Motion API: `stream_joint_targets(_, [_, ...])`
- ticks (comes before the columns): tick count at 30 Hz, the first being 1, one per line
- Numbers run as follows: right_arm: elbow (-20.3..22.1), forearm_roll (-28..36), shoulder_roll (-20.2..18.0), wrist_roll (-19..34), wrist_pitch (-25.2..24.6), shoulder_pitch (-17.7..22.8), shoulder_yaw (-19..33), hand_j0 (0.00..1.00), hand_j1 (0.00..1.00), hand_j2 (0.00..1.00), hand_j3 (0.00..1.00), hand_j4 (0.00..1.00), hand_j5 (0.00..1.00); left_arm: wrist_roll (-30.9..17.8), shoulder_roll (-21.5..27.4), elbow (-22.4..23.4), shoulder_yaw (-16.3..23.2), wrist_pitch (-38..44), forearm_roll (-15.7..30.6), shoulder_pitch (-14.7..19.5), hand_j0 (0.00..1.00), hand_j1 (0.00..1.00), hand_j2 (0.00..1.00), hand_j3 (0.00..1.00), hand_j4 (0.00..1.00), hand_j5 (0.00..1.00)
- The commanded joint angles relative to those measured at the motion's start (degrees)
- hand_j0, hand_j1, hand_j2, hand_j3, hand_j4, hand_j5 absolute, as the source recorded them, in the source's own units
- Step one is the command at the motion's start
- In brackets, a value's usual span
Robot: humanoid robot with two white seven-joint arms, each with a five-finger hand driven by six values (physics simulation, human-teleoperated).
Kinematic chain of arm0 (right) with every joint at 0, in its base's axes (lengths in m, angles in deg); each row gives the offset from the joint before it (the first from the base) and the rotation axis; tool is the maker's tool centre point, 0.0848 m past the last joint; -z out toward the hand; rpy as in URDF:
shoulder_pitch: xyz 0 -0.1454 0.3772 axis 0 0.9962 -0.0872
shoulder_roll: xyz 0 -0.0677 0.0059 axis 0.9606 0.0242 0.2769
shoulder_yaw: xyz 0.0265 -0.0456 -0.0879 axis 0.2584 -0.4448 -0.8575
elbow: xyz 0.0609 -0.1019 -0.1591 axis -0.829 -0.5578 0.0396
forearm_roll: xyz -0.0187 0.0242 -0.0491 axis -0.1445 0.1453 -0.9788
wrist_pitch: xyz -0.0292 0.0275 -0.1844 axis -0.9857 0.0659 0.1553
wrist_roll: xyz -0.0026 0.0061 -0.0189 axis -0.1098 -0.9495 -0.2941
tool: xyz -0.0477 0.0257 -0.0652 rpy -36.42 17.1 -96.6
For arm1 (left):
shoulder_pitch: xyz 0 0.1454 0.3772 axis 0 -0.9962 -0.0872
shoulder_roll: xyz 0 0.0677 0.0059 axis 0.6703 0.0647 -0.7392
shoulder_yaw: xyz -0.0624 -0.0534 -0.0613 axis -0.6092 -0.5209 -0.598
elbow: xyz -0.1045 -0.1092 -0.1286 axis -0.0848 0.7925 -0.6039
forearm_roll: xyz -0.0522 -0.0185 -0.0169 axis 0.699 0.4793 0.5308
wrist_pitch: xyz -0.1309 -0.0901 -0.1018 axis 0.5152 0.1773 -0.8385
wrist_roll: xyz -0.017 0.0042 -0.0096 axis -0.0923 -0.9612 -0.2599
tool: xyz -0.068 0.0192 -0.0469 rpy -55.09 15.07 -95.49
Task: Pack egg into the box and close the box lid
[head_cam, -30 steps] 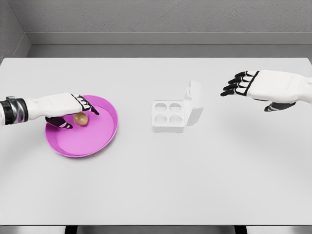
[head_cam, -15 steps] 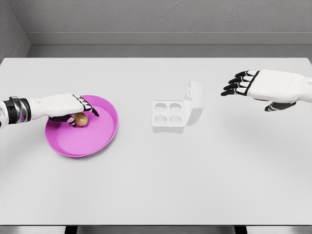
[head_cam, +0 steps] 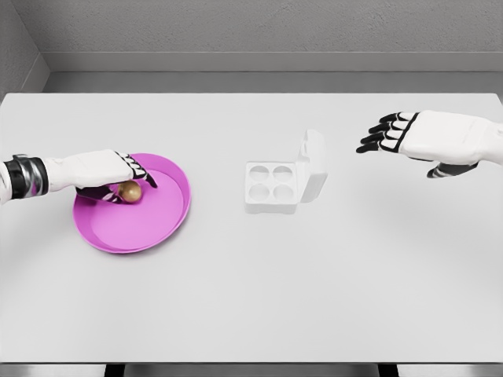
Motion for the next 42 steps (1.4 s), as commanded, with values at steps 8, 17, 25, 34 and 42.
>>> stream_joint_targets(8, [0.0,0.26,-0.06,-0.03,-0.15,-0.09,0.02,1.0,1.0,1.0,1.0,1.0,1.0,-0.03,0.19,-0.36,-0.01,0.04,0.28,-0.09,0.67,0.67,0.67,0.67,0.67,0.67])
stream_joint_targets(17, [0.0,0.26,-0.06,-0.03,-0.15,-0.35,0.02,1.0,1.0,1.0,1.0,1.0,1.0,-0.03,0.28,-1.15,0.17,0.04,0.28,-0.35,0.64,0.64,0.64,0.64,0.64,0.64])
stream_joint_targets(25, [0.0,0.26,-0.06,-0.03,-0.15,-0.35,0.02,1.0,1.0,1.0,1.0,1.0,1.0,-0.03,0.37,-1.15,0.25,0.04,0.28,-0.44,0.54,0.54,0.54,0.54,0.54,0.54])
stream_joint_targets(34, [0.09,0.26,-0.06,-0.03,-0.15,-0.35,0.02,1.0,1.0,1.0,1.0,1.0,1.0,-0.56,0.63,-2.03,0.34,0.04,0.28,0.17,0.33,0.33,0.33,0.33,0.33,0.33])
stream_joint_targets(42, [0.09,0.34,0.03,-0.03,-0.15,-0.53,0.02,1.0,1.0,1.0,1.0,1.0,1.0,-0.56,1.34,-7.04,0.34,0.04,0.37,1.93,0.26,0.26,0.26,0.26,0.26,0.26])
